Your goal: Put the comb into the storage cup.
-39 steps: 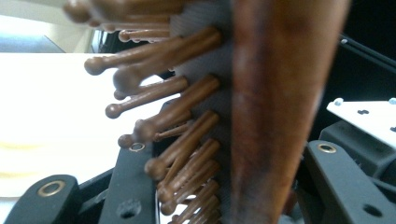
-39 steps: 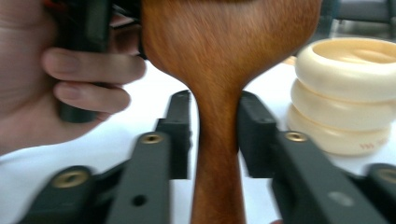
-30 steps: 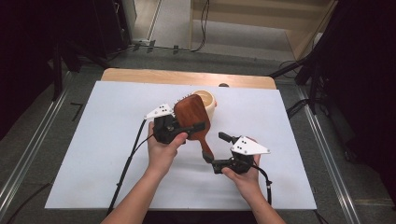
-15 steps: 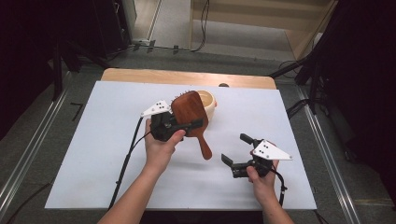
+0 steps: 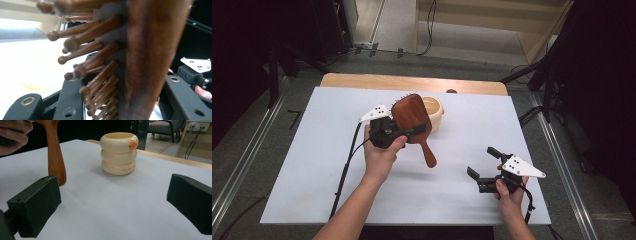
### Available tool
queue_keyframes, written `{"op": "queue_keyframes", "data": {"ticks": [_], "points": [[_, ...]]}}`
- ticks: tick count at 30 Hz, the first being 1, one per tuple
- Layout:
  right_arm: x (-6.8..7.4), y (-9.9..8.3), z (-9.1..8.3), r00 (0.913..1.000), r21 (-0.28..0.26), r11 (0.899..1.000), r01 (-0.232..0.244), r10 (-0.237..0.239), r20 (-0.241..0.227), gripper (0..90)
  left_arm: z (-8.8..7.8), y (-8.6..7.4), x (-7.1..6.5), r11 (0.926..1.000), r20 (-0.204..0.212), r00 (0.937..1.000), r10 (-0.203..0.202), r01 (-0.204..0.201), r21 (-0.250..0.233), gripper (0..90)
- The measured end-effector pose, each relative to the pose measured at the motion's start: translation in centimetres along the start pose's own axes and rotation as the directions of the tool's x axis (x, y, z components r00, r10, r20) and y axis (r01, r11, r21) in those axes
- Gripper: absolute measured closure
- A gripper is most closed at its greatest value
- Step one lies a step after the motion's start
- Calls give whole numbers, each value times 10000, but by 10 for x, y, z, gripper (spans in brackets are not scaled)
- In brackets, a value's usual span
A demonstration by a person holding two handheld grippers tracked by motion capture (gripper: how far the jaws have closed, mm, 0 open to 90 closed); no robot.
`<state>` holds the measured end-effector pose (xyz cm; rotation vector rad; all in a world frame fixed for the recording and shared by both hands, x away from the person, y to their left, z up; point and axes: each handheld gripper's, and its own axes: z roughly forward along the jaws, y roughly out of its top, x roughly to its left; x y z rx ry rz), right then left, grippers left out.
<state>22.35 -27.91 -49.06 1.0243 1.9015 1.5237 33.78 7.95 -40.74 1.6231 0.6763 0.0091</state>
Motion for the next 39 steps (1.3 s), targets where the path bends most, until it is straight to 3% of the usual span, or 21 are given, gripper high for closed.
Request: {"op": "queue_keyframes", "data": {"ticks": [14, 34, 39], "points": [[-19, -14, -26, 9990, 170, 9998, -94, 87, 439, 0, -3, 10, 9, 9998, -220, 9997, -83, 80, -158, 557], [-37, -30, -53, 9938, 340, 9981, -522, 485, 1001, 0, -8, 27, 19, 9990, -571, 9984, -9, -16, -442, 554], [-41, -31, -56, 9929, 297, 9986, -448, 412, 1118, 0, -8, 31, 22, 9988, -631, 9980, 34, -64, -487, 554]]}}
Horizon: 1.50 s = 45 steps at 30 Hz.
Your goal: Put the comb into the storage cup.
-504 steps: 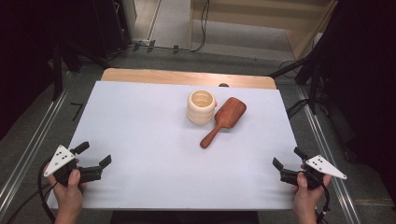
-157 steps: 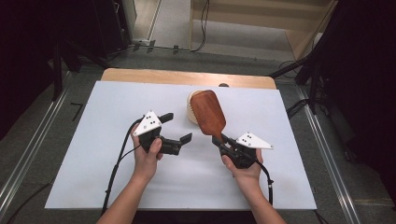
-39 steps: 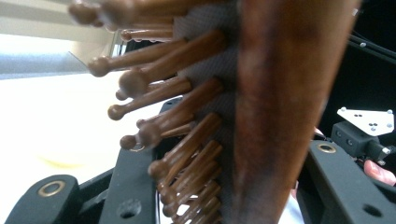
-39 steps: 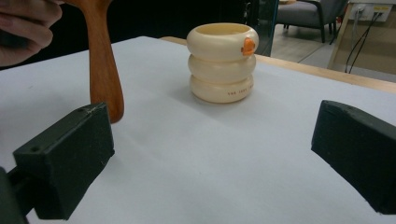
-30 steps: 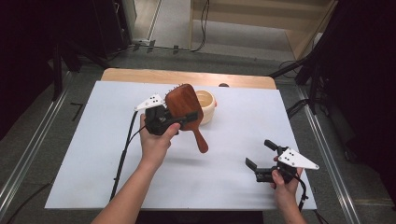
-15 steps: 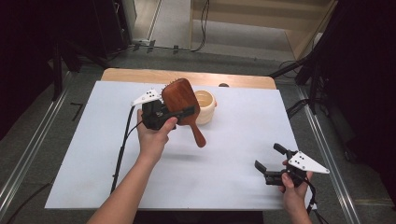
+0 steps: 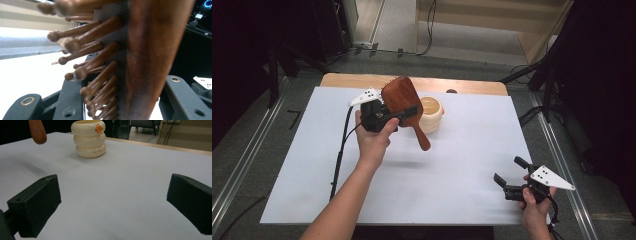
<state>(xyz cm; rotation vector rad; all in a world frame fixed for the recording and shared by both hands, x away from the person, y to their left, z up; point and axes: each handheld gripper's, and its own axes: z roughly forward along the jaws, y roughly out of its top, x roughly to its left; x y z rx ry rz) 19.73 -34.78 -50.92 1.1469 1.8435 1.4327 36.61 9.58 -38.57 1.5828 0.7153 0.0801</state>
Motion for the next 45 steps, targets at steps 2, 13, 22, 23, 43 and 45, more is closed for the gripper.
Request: {"op": "queue_keyframes", "data": {"ticks": [2, 13, 22, 23, 43, 45], "points": [[-2, -2, 0, 10000, -5, 10000, -68, 68, -14, 0, 1, 2, 1, 10000, -22, 10000, 21, -21, 13, 554], [-5, -5, 2, 9998, 11, 9998, -209, 209, -43, 0, 4, 8, 5, 9999, -110, 9999, 10, -12, -128, 554], [-5, -5, 2, 9997, 26, 9998, -219, 219, -45, 0, 5, 14, 9, 9999, -319, 9994, 102, -106, -113, 553], [-5, -5, 2, 9997, 39, 9997, -231, 232, -48, 0, 5, 15, 9, 9999, -318, 9994, 118, -122, -122, 553], [-4, -6, 3, 9998, -5, 9999, -161, 161, -88, 0, 12, 37, 20, 9986, -682, 9976, 142, -176, -489, 552], [-4, -6, 3, 9998, 8, 9999, -170, 170, -83, 0, 12, 38, 20, 9986, -700, 9974, 177, -212, -483, 552]]}}
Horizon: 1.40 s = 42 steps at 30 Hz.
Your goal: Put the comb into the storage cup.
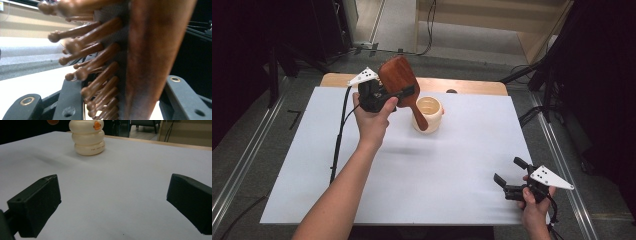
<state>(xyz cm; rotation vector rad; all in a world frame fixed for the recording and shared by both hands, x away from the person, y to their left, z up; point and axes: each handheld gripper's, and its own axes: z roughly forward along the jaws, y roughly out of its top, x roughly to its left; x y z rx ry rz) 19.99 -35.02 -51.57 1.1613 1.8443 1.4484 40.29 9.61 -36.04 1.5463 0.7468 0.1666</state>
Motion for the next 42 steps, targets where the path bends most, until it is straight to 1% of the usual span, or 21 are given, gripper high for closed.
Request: {"op": "queue_keyframes", "data": {"ticks": [3, 6, 9, 10, 12, 16, 17, 18, 22, 27, 34, 38, 42], "points": [[0, 0, 0, 10000, 2, 10000, -23, 23, -2, 0, 3, 4, 1, 10000, 43, 10000, 20, -20, -37, 551], [0, 0, 0, 10000, 41, 10000, -16, 16, -22, 0, 7, 9, 0, 9999, -10, 9999, 145, -145, -33, 551], [0, 0, 1, 10000, 70, 10000, 24, -24, 7, 0, 9, 11, 1, 9999, -27, 9999, 156, -156, -47, 551], [1, 0, 1, 10000, 68, 10000, 26, -26, -13, 0, 11, 12, 2, 9999, -100, 9999, 134, -135, -50, 551], [1, 0, 1, 10000, 66, 10000, 30, -30, -23, 0, 13, 13, 4, 10000, -97, 10000, 3, -4, -88, 551], [0, 0, 1, 10000, 63, 10000, 34, -34, -16, 0, 15, 14, 6, 10000, -87, 10000, -21, 20, -93, 550], [0, 0, 1, 10000, 58, 10000, 23, -22, -39, 0, 16, 14, 6, 10000, -112, 9999, 40, -41, -87, 550], [0, -1, 1, 10000, 38, 10000, 21, -21, -33, 0, 18, 15, 7, 10000, -171, 9999, 13, -15, -76, 550], [0, -1, 1, 10000, 0, 10000, -31, 31, -74, 0, 21, 18, 9, 9999, -174, 9998, -74, 71, -157, 549], [0, -1, 1, 10000, -29, 10000, -31, 30, -87, 0, 27, 23, 10, 9999, -378, 9992, 100, -104, -109, 549], [-1, -1, 1, 9999, -48, 10000, -59, 59, -114, 0, 33, 23, 13, 9999, -492, 9988, 72, -79, -138, 548], [0, -1, 1, 9999, -53, 9999, -104, 103, -113, 0, 38, 24, 16, 9997, -568, 9982, 210, -214, -69, 549], [0, -1, 1, 9999, -66, 9999, -92, 91, -111, 0, 41, 25, 19, 9998, -671, 9977, 130, -140, -149, 549]]}}
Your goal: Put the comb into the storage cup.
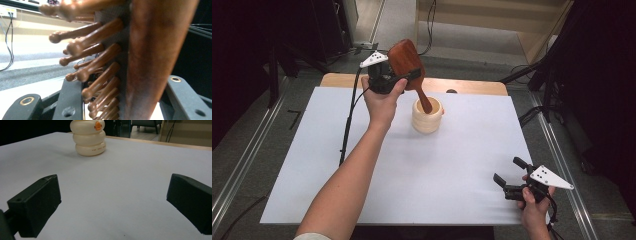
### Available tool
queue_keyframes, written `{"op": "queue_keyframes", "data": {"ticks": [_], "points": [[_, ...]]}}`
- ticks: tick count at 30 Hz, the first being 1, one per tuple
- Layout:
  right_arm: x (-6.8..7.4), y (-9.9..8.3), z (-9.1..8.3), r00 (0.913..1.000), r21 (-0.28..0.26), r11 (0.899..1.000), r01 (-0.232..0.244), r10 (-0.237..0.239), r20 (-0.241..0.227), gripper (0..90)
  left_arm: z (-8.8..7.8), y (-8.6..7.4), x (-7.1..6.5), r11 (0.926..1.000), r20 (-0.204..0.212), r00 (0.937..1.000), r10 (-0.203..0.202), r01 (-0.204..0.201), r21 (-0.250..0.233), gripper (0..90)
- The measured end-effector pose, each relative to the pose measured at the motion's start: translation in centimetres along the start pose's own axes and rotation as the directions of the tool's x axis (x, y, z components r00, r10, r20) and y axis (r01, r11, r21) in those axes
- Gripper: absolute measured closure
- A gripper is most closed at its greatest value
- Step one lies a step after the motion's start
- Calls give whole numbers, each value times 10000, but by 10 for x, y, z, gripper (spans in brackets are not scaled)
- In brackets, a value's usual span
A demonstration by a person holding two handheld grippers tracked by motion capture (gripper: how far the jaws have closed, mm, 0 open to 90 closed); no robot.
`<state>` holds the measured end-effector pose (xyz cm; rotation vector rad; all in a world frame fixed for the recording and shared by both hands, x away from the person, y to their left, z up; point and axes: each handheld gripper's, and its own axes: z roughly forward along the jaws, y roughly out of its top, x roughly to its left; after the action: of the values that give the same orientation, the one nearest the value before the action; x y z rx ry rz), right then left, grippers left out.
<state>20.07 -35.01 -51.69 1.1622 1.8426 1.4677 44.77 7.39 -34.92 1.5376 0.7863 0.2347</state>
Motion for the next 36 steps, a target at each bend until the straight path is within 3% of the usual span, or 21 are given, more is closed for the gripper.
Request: {"op": "queue_keyframes", "data": {"ticks": [8, 23, 36], "points": [[0, 0, 0, 10000, -14, 10000, 9, -9, -36, 0, 6, -2, 6, 10000, -258, 9997, -42, 41, -42, 549], [0, 0, 0, 10000, -46, 10000, 22, -22, -84, 0, 25, -19, 4, 9985, -576, 9976, 376, -353, 410, 544], [0, 0, 0, 9999, -54, 10000, 18, -19, -135, 0, 31, -40, 9, 9986, -965, 9951, 236, -188, 502, 544]]}}
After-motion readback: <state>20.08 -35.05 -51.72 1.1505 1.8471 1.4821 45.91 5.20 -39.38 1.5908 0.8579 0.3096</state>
